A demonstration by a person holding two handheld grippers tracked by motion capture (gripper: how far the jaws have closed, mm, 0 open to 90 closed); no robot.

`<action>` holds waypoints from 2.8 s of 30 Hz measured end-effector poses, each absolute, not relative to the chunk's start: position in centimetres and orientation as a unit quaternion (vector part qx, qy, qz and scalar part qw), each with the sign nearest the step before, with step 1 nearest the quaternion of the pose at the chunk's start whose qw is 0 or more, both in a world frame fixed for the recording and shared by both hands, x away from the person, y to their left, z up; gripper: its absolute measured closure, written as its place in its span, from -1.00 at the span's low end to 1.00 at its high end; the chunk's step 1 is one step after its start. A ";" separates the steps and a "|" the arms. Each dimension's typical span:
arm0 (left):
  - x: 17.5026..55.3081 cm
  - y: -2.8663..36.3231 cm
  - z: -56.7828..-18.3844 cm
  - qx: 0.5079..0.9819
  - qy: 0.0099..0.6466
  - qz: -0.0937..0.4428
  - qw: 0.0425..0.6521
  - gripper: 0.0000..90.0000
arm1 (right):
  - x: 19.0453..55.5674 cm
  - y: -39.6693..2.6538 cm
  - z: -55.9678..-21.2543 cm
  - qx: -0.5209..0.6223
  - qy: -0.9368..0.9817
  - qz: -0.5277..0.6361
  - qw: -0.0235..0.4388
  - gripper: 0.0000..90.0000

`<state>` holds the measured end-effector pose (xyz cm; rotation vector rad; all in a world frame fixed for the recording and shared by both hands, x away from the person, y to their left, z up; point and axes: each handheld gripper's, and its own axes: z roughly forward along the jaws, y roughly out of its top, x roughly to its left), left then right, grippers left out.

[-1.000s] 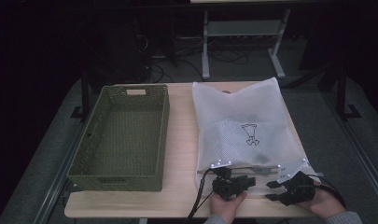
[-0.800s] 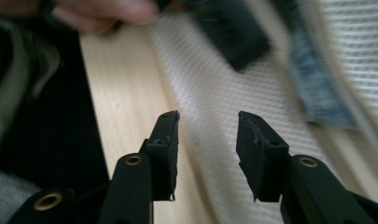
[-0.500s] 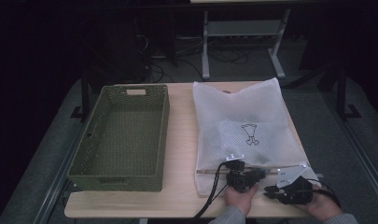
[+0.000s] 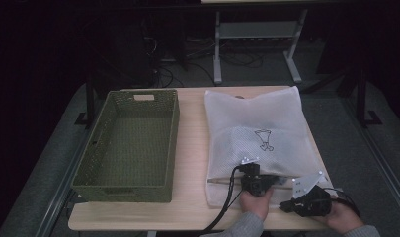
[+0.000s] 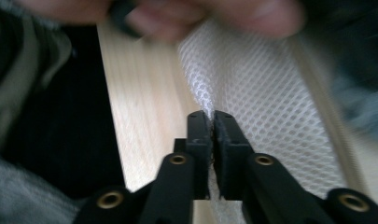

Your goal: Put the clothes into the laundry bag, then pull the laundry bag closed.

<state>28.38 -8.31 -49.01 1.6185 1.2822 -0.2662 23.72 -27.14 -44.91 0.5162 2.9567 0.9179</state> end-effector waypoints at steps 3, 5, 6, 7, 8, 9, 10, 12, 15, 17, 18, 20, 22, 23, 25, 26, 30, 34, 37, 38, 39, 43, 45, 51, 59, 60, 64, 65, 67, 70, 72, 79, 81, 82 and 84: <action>27.3 -7.4 -48.8 0.685 0.516 -0.122 0.500 0.64 | 24.3 -27.5 -43.5 0.176 0.932 0.317 0.017 0.66; 26.5 -6.5 -48.6 0.693 0.505 -0.123 0.500 0.61 | 24.7 -27.4 -42.5 0.180 0.929 0.323 0.033 0.57; 26.1 -5.8 -48.5 0.695 0.501 -0.125 0.501 0.60 | 24.9 -27.2 -42.0 0.181 0.928 0.325 0.037 0.52; 25.9 -5.3 -48.5 0.694 0.500 -0.129 0.501 0.58 | 25.3 -27.0 -41.4 0.182 0.927 0.326 0.045 0.47; 25.7 -4.7 -48.4 0.696 0.498 -0.131 0.500 0.57 | 25.5 -26.8 -41.1 0.183 0.927 0.324 0.052 0.45; 25.4 -4.1 -48.4 0.696 0.499 -0.129 0.500 0.56 | 25.9 -26.5 -40.7 0.181 0.927 0.323 0.061 0.41; 25.2 -3.5 -48.4 0.695 0.499 -0.135 0.501 0.56 | 26.2 -26.2 -40.3 0.181 0.926 0.324 0.066 0.40; 25.0 -2.3 -48.4 0.694 0.500 -0.130 0.501 0.55 | 26.9 -25.4 -39.7 0.178 0.927 0.323 0.075 0.39; 24.9 -1.0 -48.4 0.688 0.504 -0.129 0.505 0.54 | 27.8 -24.1 -39.2 0.169 0.929 0.319 0.080 0.40; 24.8 -0.3 -48.4 0.688 0.503 -0.129 0.507 0.54 | 28.4 -23.3 -39.0 0.167 0.930 0.320 0.074 0.43; 24.8 0.0 -48.3 0.689 0.502 -0.128 0.508 0.54 | 28.7 -23.0 -38.9 0.167 0.930 0.320 0.072 0.43; 24.6 0.5 -48.2 0.692 0.496 -0.120 0.510 0.52 | 29.2 -22.3 -38.7 0.165 0.930 0.322 0.066 0.43; 24.5 0.8 -48.1 0.695 0.492 -0.118 0.511 0.51 | 29.4 -22.1 -38.6 0.166 0.930 0.321 0.063 0.43; 24.5 1.3 -47.9 0.696 0.490 -0.116 0.513 0.51 | 29.6 -21.8 -38.5 0.164 0.931 0.320 0.061 0.43; 24.5 1.9 -47.9 0.692 0.491 -0.120 0.516 0.48 | 30.2 -21.2 -38.2 0.163 0.931 0.321 0.054 0.41; 24.5 2.1 -47.8 0.693 0.489 -0.118 0.516 0.47 | 30.3 -21.0 -38.1 0.164 0.932 0.320 0.053 0.40; 24.3 2.9 -47.7 0.699 0.482 -0.114 0.516 0.42 | 30.7 -20.6 -37.9 0.164 0.933 0.316 0.047 0.37; 24.2 4.3 -47.6 0.697 0.482 -0.116 0.518 0.39 | 31.3 -19.8 -37.7 0.164 0.935 0.313 0.040 0.34; 24.2 5.2 -47.4 0.702 0.477 -0.107 0.518 0.36 | 31.6 -19.3 -37.6 0.161 0.936 0.310 0.037 0.32; 24.2 5.5 -47.4 0.700 0.477 -0.110 0.520 0.35 | 31.7 -19.1 -37.5 0.162 0.936 0.311 0.036 0.31; 24.2 5.8 -47.4 0.700 0.477 -0.109 0.520 0.34 | 31.8 -19.0 -37.4 0.162 0.936 0.312 0.034 0.31; 24.2 6.7 -47.3 0.705 0.472 -0.109 0.518 0.31 | 32.3 -18.4 -37.3 0.158 0.936 0.313 0.032 0.25; 24.1 7.2 -47.2 0.709 0.469 -0.101 0.517 0.28 | 32.5 -18.1 -37.2 0.158 0.937 0.312 0.028 0.24; 24.1 8.6 -47.1 0.713 0.466 -0.097 0.514 0.25 | 32.7 -17.2 -36.9 0.153 0.938 0.310 0.027 0.22; 23.6 9.8 -47.2 0.718 0.463 -0.089 0.512 0.17 | 32.6 -16.7 -36.6 0.146 0.938 0.312 0.029 0.19; 23.5 10.0 -47.3 0.719 0.464 -0.090 0.510 0.16 | 32.6 -16.6 -36.6 0.147 0.938 0.312 0.029 0.19; 23.4 10.4 -47.4 0.722 0.462 -0.084 0.508 0.13 | 32.8 -16.1 -36.8 0.148 0.940 0.305 0.029 0.19; 23.4 10.4 -47.4 0.724 0.460 -0.083 0.508 0.12 | 33.0 -15.9 -36.9 0.147 0.942 0.301 0.031 0.20; 23.3 10.5 -47.4 0.726 0.456 -0.079 0.509 0.10 | 33.3 -15.6 -37.2 0.147 0.944 0.295 0.027 0.22; 23.4 10.6 -47.5 0.734 0.450 -0.068 0.504 0.06 | 34.0 -15.4 -37.9 0.157 0.947 0.280 0.029 0.25; 23.5 10.5 -47.6 0.734 0.449 -0.068 0.504 0.05 | 34.5 -15.5 -38.3 0.167 0.947 0.273 0.028 0.30; 23.8 10.4 -47.5 0.739 0.446 -0.062 0.502 0.03 | 35.4 -15.6 -39.3 0.187 0.948 0.256 0.033 0.47; 23.8 10.3 -47.5 0.740 0.446 -0.056 0.501 0.03 | 35.6 -16.0 -39.6 0.193 0.946 0.259 0.032 0.52; 23.7 10.3 -47.5 0.741 0.445 -0.054 0.500 0.03 | 35.6 -16.2 -39.8 0.194 0.946 0.256 0.036 0.58; 23.8 10.2 -47.6 0.741 0.446 -0.054 0.499 0.02 | 35.8 -16.8 -40.1 0.203 0.946 0.251 0.037 0.58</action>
